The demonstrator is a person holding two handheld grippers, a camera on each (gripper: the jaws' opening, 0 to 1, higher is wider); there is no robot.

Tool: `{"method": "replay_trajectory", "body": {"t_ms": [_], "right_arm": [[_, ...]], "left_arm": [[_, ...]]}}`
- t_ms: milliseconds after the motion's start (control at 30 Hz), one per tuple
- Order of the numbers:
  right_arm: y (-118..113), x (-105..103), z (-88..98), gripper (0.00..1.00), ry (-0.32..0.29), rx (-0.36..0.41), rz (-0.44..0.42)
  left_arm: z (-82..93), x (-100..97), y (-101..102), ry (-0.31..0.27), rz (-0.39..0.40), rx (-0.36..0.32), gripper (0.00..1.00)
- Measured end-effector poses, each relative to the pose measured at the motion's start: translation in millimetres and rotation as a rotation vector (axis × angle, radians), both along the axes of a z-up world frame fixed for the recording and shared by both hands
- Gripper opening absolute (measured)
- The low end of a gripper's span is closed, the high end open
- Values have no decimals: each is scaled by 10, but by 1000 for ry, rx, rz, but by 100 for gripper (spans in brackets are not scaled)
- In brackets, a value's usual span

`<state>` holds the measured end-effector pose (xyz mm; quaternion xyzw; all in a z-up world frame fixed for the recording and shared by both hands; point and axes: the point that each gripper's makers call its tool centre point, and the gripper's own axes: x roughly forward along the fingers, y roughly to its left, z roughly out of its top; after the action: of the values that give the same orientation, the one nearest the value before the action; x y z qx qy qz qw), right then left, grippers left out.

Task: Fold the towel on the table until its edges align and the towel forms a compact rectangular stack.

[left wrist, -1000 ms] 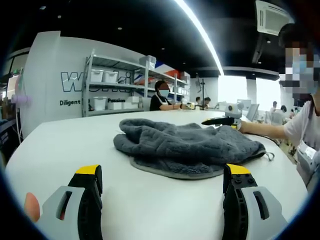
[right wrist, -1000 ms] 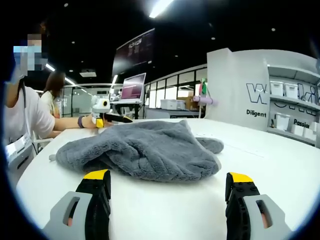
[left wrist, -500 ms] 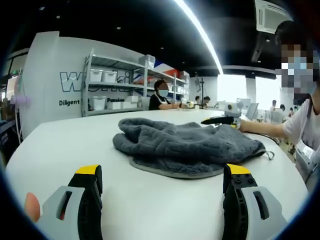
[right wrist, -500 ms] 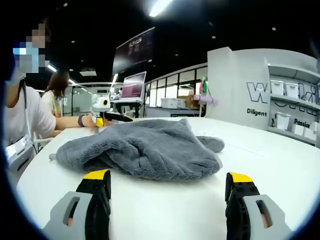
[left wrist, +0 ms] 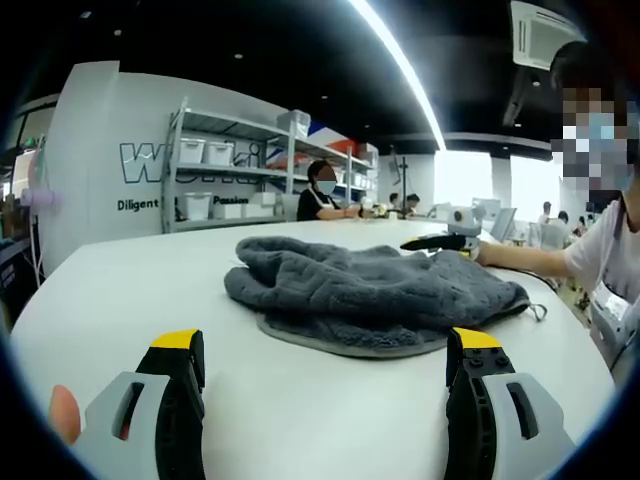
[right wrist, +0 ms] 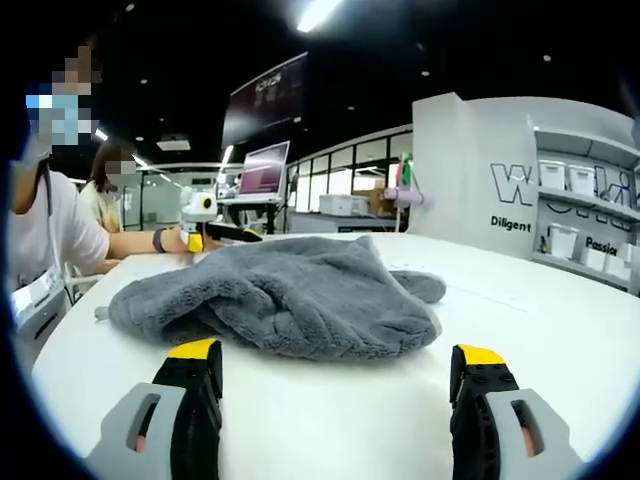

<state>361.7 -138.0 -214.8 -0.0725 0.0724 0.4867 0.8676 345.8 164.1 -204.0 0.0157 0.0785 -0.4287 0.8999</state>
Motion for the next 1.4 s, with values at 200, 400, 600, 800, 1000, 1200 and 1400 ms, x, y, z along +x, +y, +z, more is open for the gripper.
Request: {"method": "replay_trajectory", "body": {"t_ms": [200, 400, 600, 800, 1000, 1200, 1400], "right_arm": [[2, 21, -3, 95, 3, 1, -5], [21, 32, -23, 93, 9, -4, -3], [22, 87, -13, 86, 22, 16, -9], [22, 144, -23, 78, 38, 27, -26], [50, 190, -63, 74, 39, 4, -26], [129, 248, -107, 72, 47, -22, -8], [195, 284, -104, 65, 64, -12, 13]], "left_arm": [[-2, 1, -4, 2, 0, -1, 99], [-6, 15, 10, 3, 4, 0, 99], [-19, -4, -13, 1, 2, 0, 99], [-26, -9, -17, 2, 2, -1, 99], [-34, -22, -32, 1, 3, 0, 99], [-35, -10, -24, 1, 6, 2, 99], [-29, 1, -8, 3, 7, 2, 99]]}}
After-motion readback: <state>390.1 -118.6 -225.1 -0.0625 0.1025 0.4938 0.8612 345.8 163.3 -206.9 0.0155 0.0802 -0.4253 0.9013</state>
